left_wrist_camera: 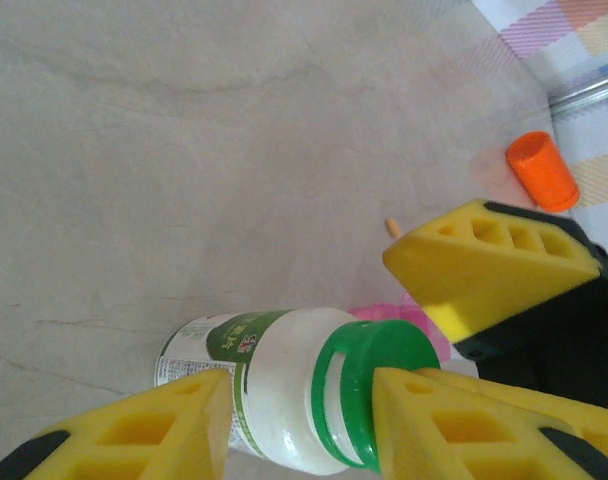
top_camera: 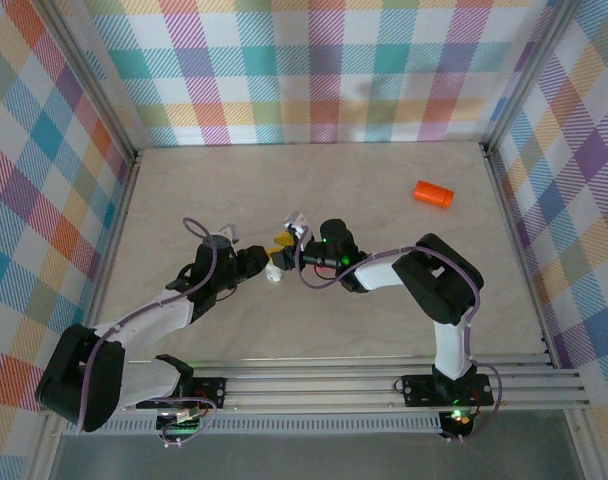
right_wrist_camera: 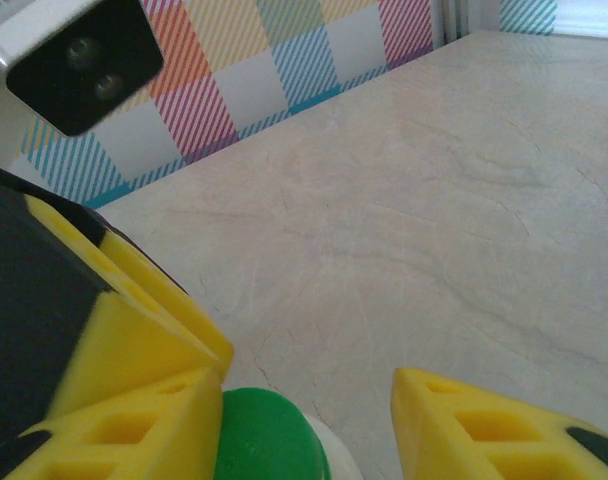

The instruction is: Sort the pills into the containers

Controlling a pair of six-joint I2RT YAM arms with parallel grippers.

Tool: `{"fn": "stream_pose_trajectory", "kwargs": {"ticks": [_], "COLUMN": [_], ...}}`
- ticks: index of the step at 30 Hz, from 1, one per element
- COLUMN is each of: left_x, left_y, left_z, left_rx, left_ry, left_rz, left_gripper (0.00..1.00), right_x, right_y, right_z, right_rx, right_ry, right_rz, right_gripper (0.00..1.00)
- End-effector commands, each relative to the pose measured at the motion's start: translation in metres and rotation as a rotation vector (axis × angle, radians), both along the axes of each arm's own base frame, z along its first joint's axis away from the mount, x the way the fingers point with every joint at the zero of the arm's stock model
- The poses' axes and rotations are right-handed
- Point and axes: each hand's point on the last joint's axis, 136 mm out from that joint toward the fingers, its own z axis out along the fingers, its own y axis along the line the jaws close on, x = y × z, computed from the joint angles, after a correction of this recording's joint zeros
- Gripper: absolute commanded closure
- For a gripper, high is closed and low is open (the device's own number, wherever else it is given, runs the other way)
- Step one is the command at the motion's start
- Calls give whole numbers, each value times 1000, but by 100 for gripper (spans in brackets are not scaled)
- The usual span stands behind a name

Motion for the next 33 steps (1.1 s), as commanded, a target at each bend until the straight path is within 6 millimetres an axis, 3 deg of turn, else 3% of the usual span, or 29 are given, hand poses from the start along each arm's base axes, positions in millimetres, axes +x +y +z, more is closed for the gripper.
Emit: {"fn": "stream_pose_trajectory", "kwargs": {"ticks": [1, 9, 16, 21, 33], "left_x": [1, -6, -27, -40, -41], "left_y": [-1, -4, 10, 17, 5], "left_z": [-9, -27, -42, -64, -101], "left_rx": [-32, -59, -25, -14, -21], "left_ry": [15, 62, 102, 160, 240], "left_rz": [-3, -12, 10, 25, -3], "left_gripper": [60, 62, 67, 70, 76], "right_x": [-35, -41, -46, -47, -37], "right_y": [-33, -31, -33, -35, -44], "right_z": [-113, -117, -120, -121, -132], "right_rx": [-289, -275, -254, -272, -357], "right_ry": [287, 339, 422, 448, 507], "right_rz": [11, 30, 12, -3, -96], "right_gripper": [57, 68, 72, 73, 75]}}
